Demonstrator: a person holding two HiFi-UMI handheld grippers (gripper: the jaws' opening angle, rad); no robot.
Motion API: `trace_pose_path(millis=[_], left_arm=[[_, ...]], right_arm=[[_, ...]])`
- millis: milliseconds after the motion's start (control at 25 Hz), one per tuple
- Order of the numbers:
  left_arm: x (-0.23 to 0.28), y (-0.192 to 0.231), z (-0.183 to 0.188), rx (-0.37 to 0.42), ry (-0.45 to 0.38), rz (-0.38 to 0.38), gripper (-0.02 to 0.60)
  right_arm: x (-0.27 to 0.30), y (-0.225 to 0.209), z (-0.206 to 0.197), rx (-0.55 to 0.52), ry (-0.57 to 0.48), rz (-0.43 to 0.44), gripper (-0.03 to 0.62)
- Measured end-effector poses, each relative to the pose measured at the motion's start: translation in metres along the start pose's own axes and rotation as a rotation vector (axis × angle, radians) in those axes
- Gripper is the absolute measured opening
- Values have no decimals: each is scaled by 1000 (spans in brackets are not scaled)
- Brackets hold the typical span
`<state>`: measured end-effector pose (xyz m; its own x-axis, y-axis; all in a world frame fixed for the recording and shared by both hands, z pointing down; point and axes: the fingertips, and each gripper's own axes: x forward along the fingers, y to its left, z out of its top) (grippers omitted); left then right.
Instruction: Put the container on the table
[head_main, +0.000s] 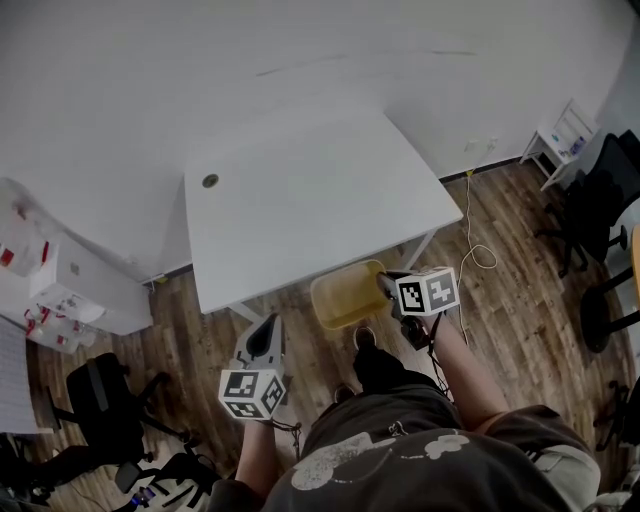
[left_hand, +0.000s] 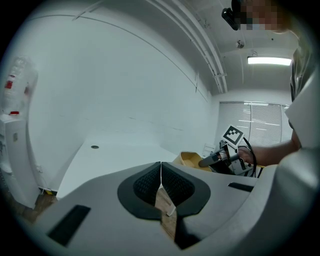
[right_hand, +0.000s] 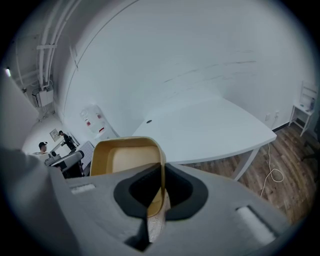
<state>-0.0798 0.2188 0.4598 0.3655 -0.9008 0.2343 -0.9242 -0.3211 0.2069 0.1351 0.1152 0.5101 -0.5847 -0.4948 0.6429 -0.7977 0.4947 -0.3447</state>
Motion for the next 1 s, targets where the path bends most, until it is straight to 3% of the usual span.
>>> trace_pose_path(millis=[520, 1000], left_arm=[[29, 25, 1, -21, 27, 63, 11], [113, 55, 23, -21, 42, 108, 11]], right_arm=[[38, -15, 34, 52, -17, 69, 11], [96, -72, 98, 78, -9, 90, 11]])
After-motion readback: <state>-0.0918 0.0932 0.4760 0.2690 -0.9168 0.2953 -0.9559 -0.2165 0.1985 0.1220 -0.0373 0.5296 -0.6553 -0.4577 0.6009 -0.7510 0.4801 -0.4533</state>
